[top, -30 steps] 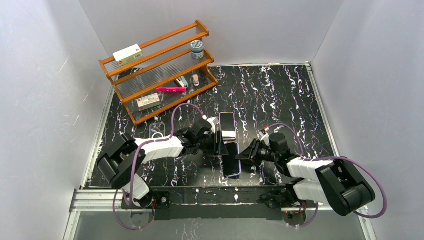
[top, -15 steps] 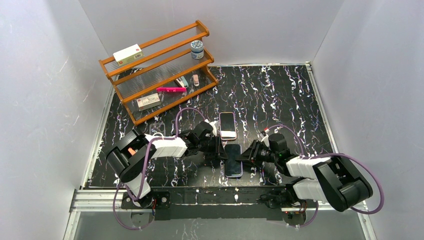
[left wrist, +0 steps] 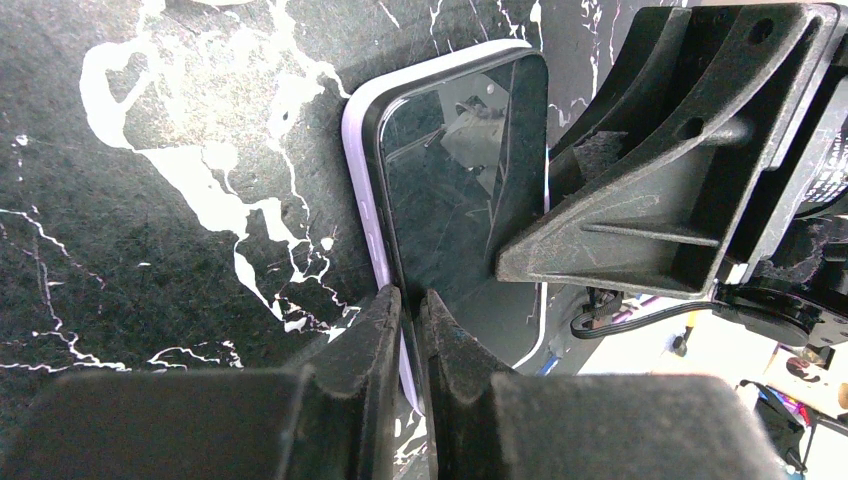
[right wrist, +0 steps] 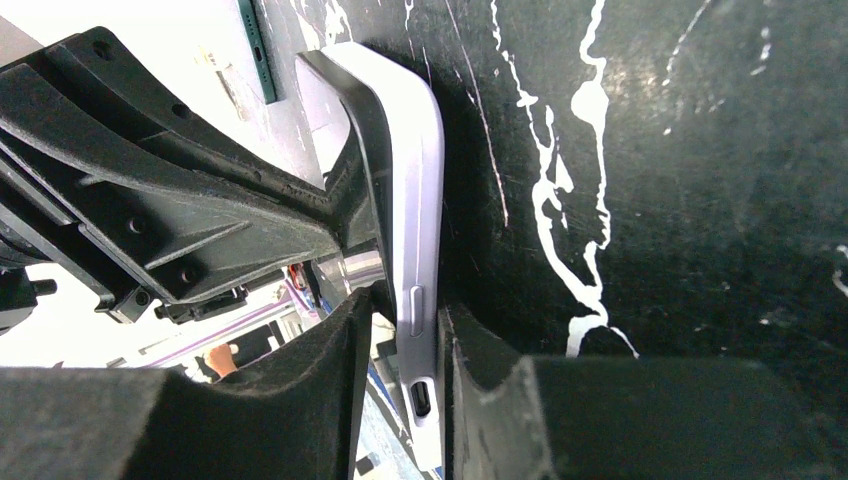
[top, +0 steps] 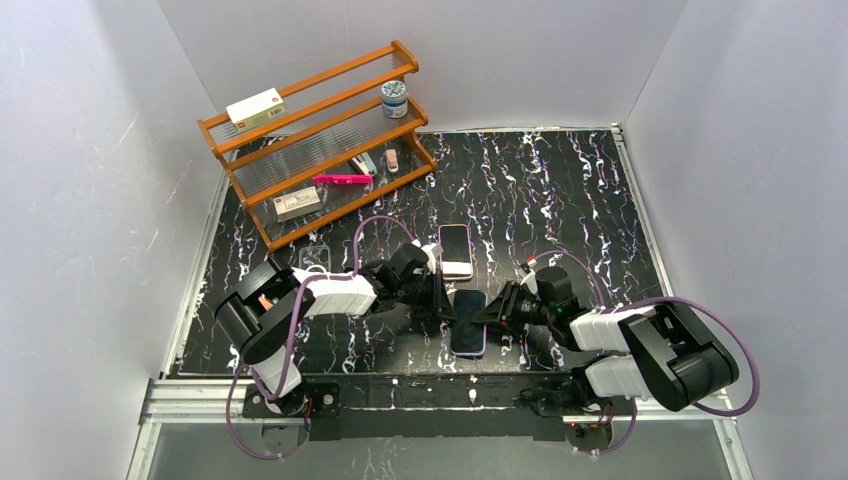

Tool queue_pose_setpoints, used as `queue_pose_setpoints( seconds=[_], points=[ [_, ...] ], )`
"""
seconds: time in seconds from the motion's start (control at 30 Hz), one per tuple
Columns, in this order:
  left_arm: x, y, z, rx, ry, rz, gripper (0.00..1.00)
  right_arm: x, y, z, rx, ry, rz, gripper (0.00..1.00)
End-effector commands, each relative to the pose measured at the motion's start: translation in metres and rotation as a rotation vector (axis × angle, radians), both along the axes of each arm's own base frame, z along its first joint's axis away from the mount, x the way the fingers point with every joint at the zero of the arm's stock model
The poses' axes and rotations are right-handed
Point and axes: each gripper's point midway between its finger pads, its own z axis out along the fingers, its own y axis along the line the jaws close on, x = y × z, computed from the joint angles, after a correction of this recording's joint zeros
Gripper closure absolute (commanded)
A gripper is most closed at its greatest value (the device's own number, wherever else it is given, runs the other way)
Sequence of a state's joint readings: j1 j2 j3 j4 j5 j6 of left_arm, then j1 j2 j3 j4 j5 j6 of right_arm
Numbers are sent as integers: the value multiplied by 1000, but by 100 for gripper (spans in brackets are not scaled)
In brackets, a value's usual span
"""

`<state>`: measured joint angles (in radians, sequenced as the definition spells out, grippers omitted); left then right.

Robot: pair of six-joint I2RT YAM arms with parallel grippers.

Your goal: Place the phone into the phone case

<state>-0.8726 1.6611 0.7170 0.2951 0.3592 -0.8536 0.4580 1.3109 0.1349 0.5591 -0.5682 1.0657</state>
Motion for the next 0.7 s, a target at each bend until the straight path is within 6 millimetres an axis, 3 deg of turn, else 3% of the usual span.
queue_pose_setpoints(
  seconds=[0.0, 0.13, 0.23, 0.4, 0.53, 0.67],
  points=[
    [-17, -4, -7, 25, 39, -59, 90, 25, 15, 34, 80, -146, 12, 70],
    [-18, -1, -10, 51, 40, -59, 86, 25, 17, 40, 98, -167, 20, 84],
    [-10, 3, 4, 60, 15, -51, 75, 23, 18, 47, 115, -187, 42, 97],
    [22, 11, 69, -75, -55, 20, 44, 20, 20, 63, 149, -252, 70, 99],
    [44, 23, 118, -212, -83, 73, 30, 22, 22, 86, 184, -332, 86, 99],
    [51, 32, 156, -310, -127, 75, 20, 21, 26, 122, 270, -430, 106, 99]
  ],
)
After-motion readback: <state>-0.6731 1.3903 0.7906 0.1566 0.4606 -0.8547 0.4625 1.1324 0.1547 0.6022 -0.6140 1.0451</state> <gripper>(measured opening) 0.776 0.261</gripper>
